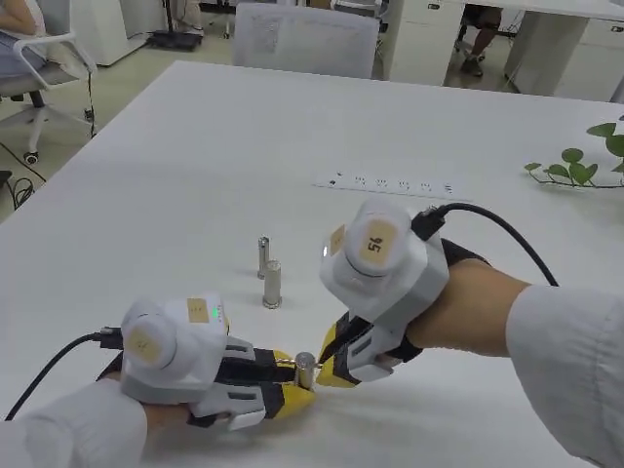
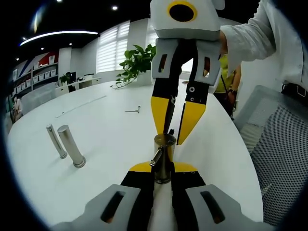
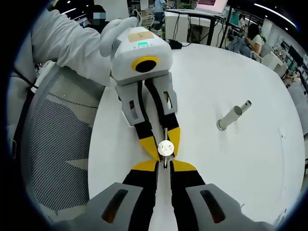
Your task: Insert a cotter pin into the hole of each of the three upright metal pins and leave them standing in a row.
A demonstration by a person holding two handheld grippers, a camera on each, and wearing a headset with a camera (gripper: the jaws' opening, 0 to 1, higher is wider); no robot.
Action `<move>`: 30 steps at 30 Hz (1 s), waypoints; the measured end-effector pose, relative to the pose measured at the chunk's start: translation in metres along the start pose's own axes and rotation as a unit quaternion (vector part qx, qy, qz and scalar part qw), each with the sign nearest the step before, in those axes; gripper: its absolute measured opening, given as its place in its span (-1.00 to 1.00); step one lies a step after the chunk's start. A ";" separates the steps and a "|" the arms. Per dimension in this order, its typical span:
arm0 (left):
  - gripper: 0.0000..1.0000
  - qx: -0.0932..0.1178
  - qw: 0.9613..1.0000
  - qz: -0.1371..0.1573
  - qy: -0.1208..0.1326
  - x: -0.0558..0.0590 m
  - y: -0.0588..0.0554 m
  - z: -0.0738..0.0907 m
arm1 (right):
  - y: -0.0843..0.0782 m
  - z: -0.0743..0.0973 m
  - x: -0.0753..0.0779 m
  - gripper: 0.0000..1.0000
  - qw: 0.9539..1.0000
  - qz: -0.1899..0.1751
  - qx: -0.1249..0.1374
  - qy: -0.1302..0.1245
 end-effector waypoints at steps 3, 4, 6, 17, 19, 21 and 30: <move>-0.79 0.000 1.000 0.000 0.000 0.000 0.000 0.000 | -0.003 0.001 -0.001 -0.78 1.000 -0.002 0.000 -0.002; -0.79 0.000 1.000 0.000 0.000 0.000 0.000 0.000 | -0.004 0.001 -0.001 -0.78 1.000 -0.003 0.000 -0.003; -0.79 0.000 1.000 0.000 0.000 0.000 0.000 0.000 | -0.005 0.002 0.000 -0.79 1.000 -0.005 0.001 -0.005; -0.79 0.000 1.000 -0.002 0.000 0.000 0.000 0.000 | -0.003 0.002 0.001 -0.89 1.000 0.002 0.005 -0.011; -0.79 0.000 1.000 -0.002 0.000 0.000 0.000 0.000 | -0.001 0.002 0.001 -0.89 1.000 0.005 0.005 -0.012; -0.79 0.001 1.000 -0.002 0.001 0.000 0.000 0.000 | 0.000 0.001 0.001 -0.89 1.000 0.007 0.005 -0.012; -0.79 0.001 1.000 -0.002 0.000 0.000 0.000 -0.001 | -0.001 0.000 0.002 -0.83 1.000 0.002 0.008 -0.011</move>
Point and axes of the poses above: the centre of the closed fingertips' face, and the gripper's own axes: z roughly backward along the fingers, x roughly to its right, y roughly out of its top, the point moved 8 cm from there along z, roughly backward along the fingers, and after that the axes turned 8 degrees about -x, right-handed, at the moved point
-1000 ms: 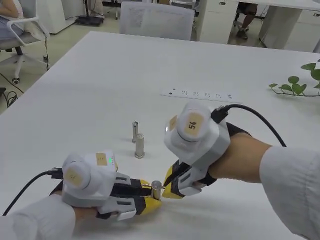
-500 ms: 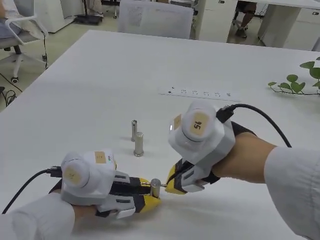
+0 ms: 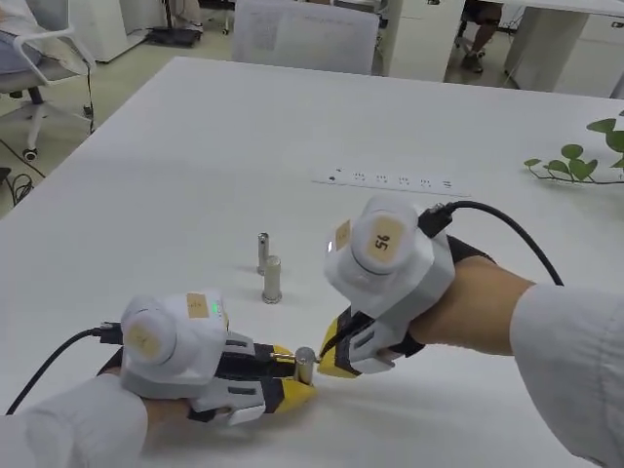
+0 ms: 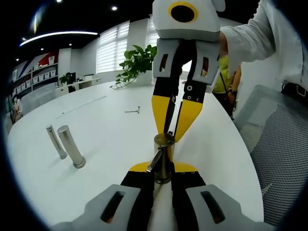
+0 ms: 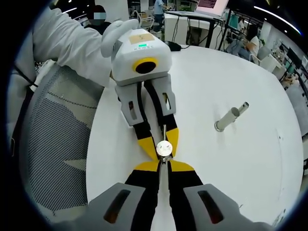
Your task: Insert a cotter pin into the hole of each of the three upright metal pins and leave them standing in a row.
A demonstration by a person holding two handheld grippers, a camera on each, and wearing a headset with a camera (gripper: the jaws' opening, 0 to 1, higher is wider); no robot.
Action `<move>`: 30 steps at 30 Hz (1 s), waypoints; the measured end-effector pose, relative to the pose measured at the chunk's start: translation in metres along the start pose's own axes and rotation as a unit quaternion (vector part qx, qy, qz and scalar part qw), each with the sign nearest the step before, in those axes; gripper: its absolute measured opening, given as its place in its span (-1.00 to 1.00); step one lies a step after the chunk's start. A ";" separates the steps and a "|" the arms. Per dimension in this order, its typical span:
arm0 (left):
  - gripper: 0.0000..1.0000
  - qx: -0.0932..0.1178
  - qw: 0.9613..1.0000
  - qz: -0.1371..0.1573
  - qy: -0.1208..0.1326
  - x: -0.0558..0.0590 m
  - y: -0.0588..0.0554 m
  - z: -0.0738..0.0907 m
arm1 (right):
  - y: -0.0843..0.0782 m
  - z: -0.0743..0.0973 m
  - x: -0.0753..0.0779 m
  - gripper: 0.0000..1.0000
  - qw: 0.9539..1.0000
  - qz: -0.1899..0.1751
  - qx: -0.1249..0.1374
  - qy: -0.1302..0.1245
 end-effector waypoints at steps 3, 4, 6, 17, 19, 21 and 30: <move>-0.79 0.000 1.000 -0.002 0.000 0.000 0.000 0.000 | -0.002 0.000 0.001 -0.79 1.000 -0.003 0.001 -0.002; -0.79 0.000 1.000 -0.002 0.000 0.000 0.000 0.000 | -0.002 0.001 0.001 -0.79 1.000 -0.004 0.002 -0.004; -0.79 -0.001 1.000 -0.003 0.000 0.000 0.000 0.000 | -0.004 0.002 0.001 -0.79 1.000 -0.010 0.005 -0.005; -0.81 0.008 1.000 0.010 -0.001 0.001 -0.001 0.001 | -0.021 0.011 -0.005 -0.79 0.999 -0.035 0.014 -0.006; -0.81 0.007 1.000 0.008 0.000 0.001 -0.001 0.001 | -0.026 0.013 -0.005 -0.79 0.999 -0.041 0.015 -0.007; -0.81 0.005 1.000 0.007 0.001 0.000 0.000 0.001 | -0.031 0.014 -0.005 -0.79 0.999 -0.046 0.017 -0.009; -0.81 -0.004 1.000 0.003 0.013 -0.006 -0.004 0.011 | -0.044 0.024 -0.010 -0.79 0.997 -0.065 0.028 -0.013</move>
Point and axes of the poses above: the centre of the closed fingertips' face, and the gripper's own axes: z roughly backward along the fingers, x roughly to its right, y roughly out of its top, the point moved 8 cm from there along z, roughly backward along the fingers, and after that the axes turned 8 degrees about -x, right-handed, at the moved point
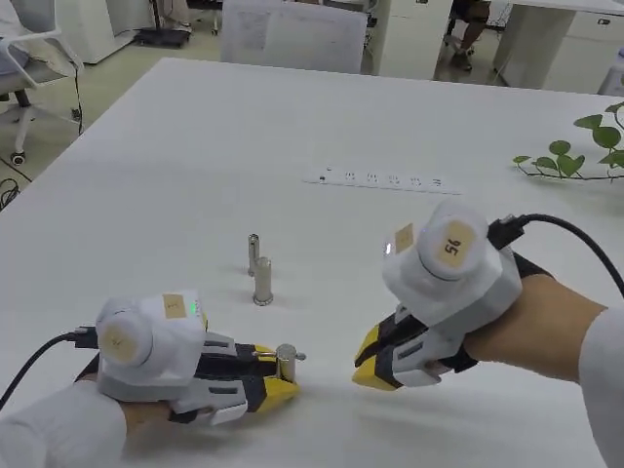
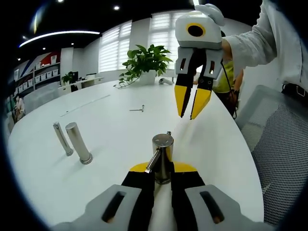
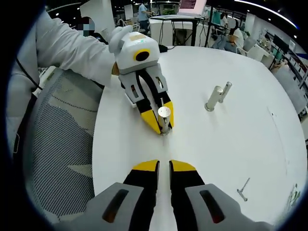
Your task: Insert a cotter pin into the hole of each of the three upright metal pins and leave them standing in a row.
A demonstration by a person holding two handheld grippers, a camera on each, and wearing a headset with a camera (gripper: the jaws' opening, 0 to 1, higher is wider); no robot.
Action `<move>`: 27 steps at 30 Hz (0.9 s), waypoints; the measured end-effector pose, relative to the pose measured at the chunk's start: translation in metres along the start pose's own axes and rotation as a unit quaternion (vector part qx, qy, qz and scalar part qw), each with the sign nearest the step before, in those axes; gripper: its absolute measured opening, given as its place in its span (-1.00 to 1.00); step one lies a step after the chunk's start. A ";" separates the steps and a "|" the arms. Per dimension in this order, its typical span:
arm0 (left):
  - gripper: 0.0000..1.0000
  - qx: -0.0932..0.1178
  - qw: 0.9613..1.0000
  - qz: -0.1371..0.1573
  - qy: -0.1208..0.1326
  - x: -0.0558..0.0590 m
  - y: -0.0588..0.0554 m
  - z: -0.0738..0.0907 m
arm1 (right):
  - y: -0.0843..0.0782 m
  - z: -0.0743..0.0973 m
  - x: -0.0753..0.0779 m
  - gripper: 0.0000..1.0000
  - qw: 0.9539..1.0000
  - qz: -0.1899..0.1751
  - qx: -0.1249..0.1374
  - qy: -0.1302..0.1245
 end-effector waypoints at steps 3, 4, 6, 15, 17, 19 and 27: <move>-0.82 -0.004 1.000 -0.002 0.003 -0.003 -0.002 0.005 | -0.002 0.003 -0.001 -0.79 1.000 -0.001 0.005 -0.001; -0.82 -0.004 1.000 -0.001 0.005 -0.005 -0.003 0.008 | -0.002 0.005 -0.002 -0.79 1.000 -0.004 0.007 -0.002; -0.82 -0.005 1.000 -0.001 0.008 -0.008 -0.004 0.012 | -0.003 0.007 -0.002 -0.78 1.000 -0.009 0.015 -0.001; -0.81 -0.005 1.000 0.002 0.029 -0.022 -0.007 0.027 | -0.009 0.012 -0.005 -0.65 0.998 -0.034 0.045 -0.005; -0.81 -0.004 0.999 0.006 0.032 -0.023 -0.006 0.028 | -0.011 0.014 -0.005 -0.59 0.997 -0.047 0.057 -0.003; -0.81 -0.003 0.999 0.007 0.036 -0.025 -0.006 0.030 | -0.012 0.016 -0.005 -0.54 0.996 -0.059 0.073 -0.003; -0.81 -0.006 0.999 0.007 0.044 -0.031 -0.007 0.032 | -0.023 0.023 -0.005 -0.28 0.986 -0.104 0.129 -0.003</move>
Point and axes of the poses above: the centre of the closed fingertips' face, and the gripper's own axes: z roughly backward along the fingers, x roughly to its right, y roughly out of its top, the point moved 8 cm from there along z, roughly backward along the fingers, and after that the axes turned 8 degrees about -x, right-handed, at the moved point
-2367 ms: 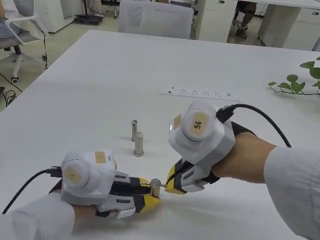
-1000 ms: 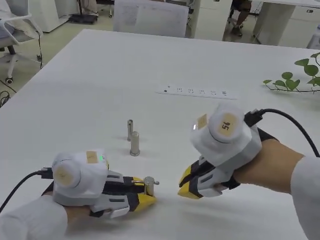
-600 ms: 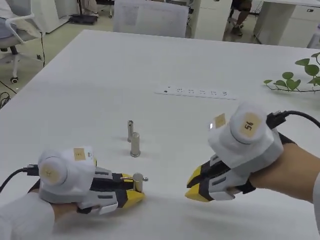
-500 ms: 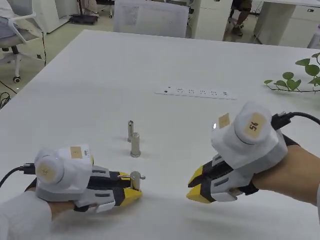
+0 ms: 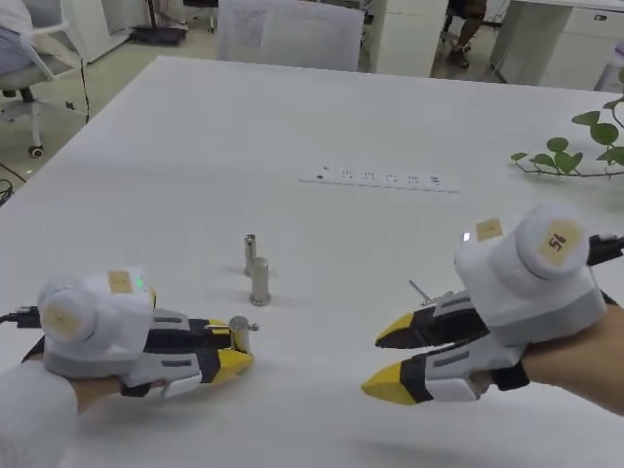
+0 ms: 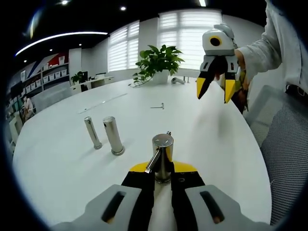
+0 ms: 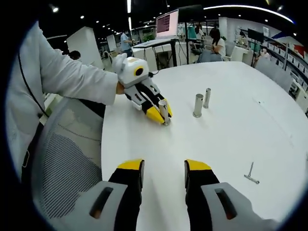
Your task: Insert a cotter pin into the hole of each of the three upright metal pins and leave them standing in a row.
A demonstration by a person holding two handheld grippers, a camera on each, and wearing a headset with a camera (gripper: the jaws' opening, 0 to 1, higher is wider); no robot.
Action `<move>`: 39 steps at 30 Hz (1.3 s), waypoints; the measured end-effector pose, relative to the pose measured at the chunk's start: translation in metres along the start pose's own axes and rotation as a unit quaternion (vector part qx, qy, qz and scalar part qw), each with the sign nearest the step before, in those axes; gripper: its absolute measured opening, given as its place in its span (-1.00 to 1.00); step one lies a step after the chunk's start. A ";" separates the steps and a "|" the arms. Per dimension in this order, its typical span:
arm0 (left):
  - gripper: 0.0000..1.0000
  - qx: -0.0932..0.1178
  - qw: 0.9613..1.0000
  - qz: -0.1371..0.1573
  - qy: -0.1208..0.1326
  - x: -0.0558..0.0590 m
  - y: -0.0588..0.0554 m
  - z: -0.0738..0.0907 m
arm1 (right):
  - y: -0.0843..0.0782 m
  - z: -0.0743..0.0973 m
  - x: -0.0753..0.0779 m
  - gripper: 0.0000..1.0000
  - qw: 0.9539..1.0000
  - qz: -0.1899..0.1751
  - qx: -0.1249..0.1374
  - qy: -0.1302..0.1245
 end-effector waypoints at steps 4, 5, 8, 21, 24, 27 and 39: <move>-0.81 -0.003 1.000 0.001 0.000 -0.002 -0.001 0.000 | -0.004 0.007 -0.001 -0.18 1.000 -0.008 0.023 -0.004; -0.81 -0.004 1.000 0.001 0.000 -0.003 -0.001 0.000 | -0.004 0.009 -0.001 -0.14 0.999 -0.007 0.034 -0.004; -0.81 -0.005 1.000 0.000 -0.001 -0.005 -0.001 0.001 | -0.005 0.014 -0.002 -0.01 0.998 -0.016 0.056 -0.009; -0.81 -0.009 1.000 -0.001 -0.001 -0.011 -0.005 0.006 | -0.022 0.029 -0.011 0.11 0.996 -0.029 0.080 -0.028; -0.81 -0.009 1.000 -0.002 -0.001 -0.013 -0.006 0.006 | -0.024 0.030 -0.014 0.14 0.996 -0.026 0.083 -0.033; -0.81 -0.010 1.000 -0.002 -0.001 -0.014 -0.008 0.006 | -0.027 0.031 -0.015 0.16 0.996 -0.023 0.082 -0.035; -0.79 0.001 1.000 -0.004 -0.004 -0.020 -0.009 0.007 | -0.037 0.030 -0.015 0.30 0.995 -0.021 0.084 -0.044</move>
Point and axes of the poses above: the centre of the closed fingertips' face, and the gripper's own axes: z roughly backward along the fingers, x roughly to its right, y roughly out of its top, the point moved 8 cm from there along z, roughly backward along the fingers, and after that the axes turned 8 degrees about -x, right-handed, at the moved point
